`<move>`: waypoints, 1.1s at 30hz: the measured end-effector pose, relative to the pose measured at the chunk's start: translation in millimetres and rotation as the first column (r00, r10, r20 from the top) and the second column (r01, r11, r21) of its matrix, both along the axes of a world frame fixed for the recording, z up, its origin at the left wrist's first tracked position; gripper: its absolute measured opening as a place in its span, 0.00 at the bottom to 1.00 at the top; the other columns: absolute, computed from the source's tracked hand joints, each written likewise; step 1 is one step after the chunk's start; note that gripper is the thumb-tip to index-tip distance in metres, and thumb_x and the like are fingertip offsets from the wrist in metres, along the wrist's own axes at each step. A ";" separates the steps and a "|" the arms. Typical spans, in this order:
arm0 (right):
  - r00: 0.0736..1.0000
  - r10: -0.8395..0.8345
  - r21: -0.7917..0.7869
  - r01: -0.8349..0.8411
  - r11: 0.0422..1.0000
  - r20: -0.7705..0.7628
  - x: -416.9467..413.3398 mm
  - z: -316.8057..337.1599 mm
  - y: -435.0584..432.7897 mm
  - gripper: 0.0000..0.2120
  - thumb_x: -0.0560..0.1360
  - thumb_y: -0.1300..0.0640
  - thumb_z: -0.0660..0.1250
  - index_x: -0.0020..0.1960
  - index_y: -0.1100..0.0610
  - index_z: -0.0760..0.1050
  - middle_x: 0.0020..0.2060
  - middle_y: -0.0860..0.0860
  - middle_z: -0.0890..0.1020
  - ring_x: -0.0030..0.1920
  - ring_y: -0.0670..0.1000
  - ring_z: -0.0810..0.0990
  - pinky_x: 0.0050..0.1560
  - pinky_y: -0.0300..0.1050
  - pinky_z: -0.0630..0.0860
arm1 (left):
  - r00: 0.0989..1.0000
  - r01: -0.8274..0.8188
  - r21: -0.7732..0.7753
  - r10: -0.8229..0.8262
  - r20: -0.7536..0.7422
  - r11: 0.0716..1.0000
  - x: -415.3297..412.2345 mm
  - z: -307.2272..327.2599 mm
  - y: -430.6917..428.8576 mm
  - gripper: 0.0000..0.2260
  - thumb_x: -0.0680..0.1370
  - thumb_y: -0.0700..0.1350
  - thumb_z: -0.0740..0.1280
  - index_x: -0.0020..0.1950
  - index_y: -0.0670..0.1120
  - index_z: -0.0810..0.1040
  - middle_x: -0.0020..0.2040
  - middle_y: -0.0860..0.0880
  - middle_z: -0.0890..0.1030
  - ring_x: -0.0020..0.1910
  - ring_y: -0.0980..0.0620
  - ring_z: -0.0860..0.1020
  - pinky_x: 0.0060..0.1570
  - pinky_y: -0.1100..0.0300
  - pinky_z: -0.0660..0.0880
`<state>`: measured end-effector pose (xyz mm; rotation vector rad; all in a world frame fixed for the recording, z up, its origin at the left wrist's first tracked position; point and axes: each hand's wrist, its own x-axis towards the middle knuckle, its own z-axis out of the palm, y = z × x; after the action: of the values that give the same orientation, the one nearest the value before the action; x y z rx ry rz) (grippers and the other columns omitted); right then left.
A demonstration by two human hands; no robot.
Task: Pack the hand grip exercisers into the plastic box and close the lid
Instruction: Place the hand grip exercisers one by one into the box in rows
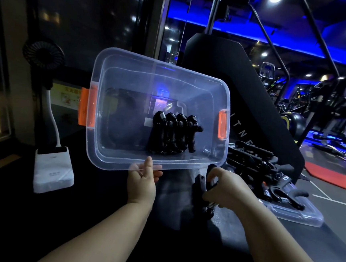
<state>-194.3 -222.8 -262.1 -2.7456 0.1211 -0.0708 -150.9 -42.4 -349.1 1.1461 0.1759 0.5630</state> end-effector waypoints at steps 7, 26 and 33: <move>0.996 0.048 0.043 -0.045 0.998 -0.076 1.6 6.2 -0.9 0.12 0.61 0.57 0.73 0.40 0.41 0.77 0.34 0.44 0.79 0.26 0.47 0.81 0.25 0.36 0.74 | 1.000 -0.004 0.006 0.004 0.005 1.000 0.2 0.1 -0.1 0.09 0.81 0.51 0.60 0.45 0.47 0.69 0.34 0.55 0.84 0.31 0.59 0.80 0.34 0.65 0.74; 0.900 0.170 0.313 -0.309 0.898 0.402 -1.0 48.5 19.3 0.16 0.70 0.59 0.73 0.53 0.42 0.80 0.37 0.47 0.82 0.27 0.45 0.74 0.33 0.43 0.75 | 0.999 0.036 -0.054 -0.035 0.012 0.998 -8.8 7.8 -1.1 0.09 0.81 0.51 0.59 0.45 0.47 0.69 0.37 0.48 0.82 0.31 0.59 0.80 0.37 0.62 0.74; 0.887 0.223 0.090 -0.281 0.955 0.405 65.9 21.7 70.2 0.24 0.74 0.52 0.68 0.68 0.42 0.71 0.52 0.50 0.81 0.48 0.53 0.80 0.43 0.40 0.69 | 0.999 0.007 -0.154 -0.001 0.040 0.988 -7.1 8.4 -2.5 0.11 0.82 0.50 0.54 0.44 0.47 0.71 0.32 0.49 0.80 0.28 0.58 0.78 0.30 0.66 0.74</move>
<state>-128.4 -152.6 -240.4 -2.5160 -0.3302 -0.5148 -158.0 -45.0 -340.7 0.9839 0.1796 0.5590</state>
